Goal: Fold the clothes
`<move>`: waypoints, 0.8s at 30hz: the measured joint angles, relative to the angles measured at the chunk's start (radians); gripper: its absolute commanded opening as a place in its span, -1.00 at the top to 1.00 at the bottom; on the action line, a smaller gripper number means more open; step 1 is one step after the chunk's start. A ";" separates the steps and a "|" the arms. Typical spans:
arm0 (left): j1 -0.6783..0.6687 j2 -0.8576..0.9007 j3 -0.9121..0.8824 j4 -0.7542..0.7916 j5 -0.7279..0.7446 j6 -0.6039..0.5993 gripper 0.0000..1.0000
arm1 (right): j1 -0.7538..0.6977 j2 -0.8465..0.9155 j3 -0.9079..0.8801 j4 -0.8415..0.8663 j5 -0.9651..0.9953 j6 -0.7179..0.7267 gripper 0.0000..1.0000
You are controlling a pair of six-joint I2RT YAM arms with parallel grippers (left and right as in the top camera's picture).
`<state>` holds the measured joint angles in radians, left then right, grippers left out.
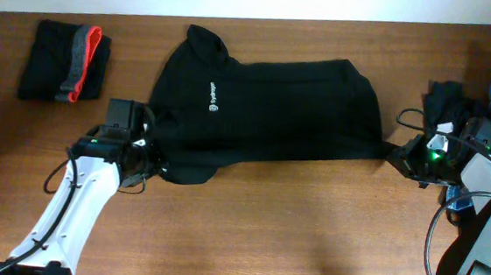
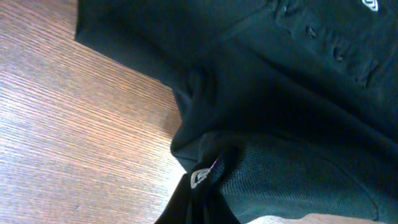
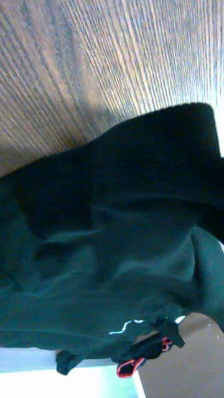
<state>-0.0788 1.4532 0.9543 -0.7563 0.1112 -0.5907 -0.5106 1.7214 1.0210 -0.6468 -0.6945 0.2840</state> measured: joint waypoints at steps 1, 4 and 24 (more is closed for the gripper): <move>0.005 0.000 0.000 0.000 0.005 0.000 0.96 | 0.000 0.000 0.000 0.000 -0.001 0.000 0.92; 0.016 0.000 0.000 0.002 0.022 0.000 0.92 | 0.000 0.000 0.000 0.000 -0.004 0.000 0.92; 0.040 0.000 0.000 0.085 0.122 -0.001 0.85 | 0.018 0.000 0.014 0.013 -0.016 0.031 0.92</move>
<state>-0.0387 1.4532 0.9543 -0.6712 0.2333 -0.5919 -0.4923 1.7214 1.0348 -0.6338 -0.7105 0.3149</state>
